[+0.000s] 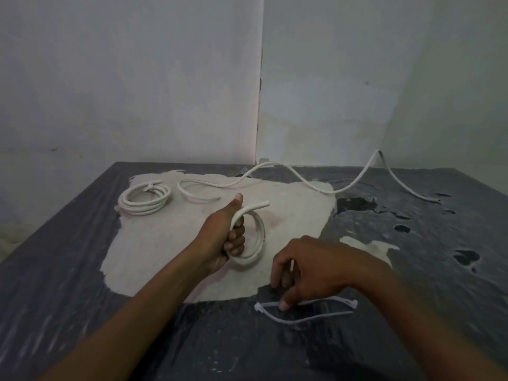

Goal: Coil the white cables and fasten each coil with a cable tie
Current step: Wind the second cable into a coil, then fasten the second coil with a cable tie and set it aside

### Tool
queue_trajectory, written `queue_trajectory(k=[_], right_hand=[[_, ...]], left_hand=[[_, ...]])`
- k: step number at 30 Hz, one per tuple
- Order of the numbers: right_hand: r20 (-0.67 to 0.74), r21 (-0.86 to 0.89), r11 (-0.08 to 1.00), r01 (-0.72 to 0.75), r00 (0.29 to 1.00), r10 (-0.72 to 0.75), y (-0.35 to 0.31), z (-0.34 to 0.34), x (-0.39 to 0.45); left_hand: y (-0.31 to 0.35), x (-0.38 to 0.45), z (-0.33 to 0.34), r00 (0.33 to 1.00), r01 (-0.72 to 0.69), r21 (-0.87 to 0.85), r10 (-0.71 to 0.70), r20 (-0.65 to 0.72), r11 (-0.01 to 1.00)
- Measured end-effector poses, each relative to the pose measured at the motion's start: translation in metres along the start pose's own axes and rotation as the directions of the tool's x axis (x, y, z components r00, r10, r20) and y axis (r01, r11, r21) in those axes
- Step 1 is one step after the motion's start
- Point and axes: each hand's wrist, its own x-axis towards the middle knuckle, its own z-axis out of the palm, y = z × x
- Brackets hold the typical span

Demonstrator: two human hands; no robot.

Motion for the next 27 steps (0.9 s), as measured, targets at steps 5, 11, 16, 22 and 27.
queue_trajectory(k=[5, 11, 16, 22, 27], right_hand=[[-0.006, 0.033, 0.999, -0.039, 0.999, 0.039, -0.005, 0.002, 0.005], [-0.064, 0.021, 0.998, -0.056, 0.996, 0.057, -0.006, -0.002, 0.015], [-0.130, 0.015, 1.000, 0.003, 0.991, -0.001, 0.005, 0.001, 0.022], [-0.776, 0.106, 0.941, 0.321, 0.619, -0.123, 0.021, -0.023, 0.030], [-0.865, 0.216, 0.854, 0.473, 0.498, -0.057, 0.019, -0.011, 0.046]], left_hand=[[-0.008, -0.003, 0.001, 1.000, 0.004, -0.003, -0.004, 0.003, 1.000], [-0.005, 0.000, -0.005, 1.000, 0.018, -0.063, -0.018, -0.005, 0.998], [-0.008, -0.001, -0.009, 0.999, 0.015, -0.118, -0.018, -0.027, 0.993], [-0.004, 0.004, -0.016, 0.996, -0.038, -0.160, 0.025, -0.082, 0.986], [0.003, 0.009, -0.020, 0.997, -0.004, -0.296, -0.020, -0.078, 0.955]])
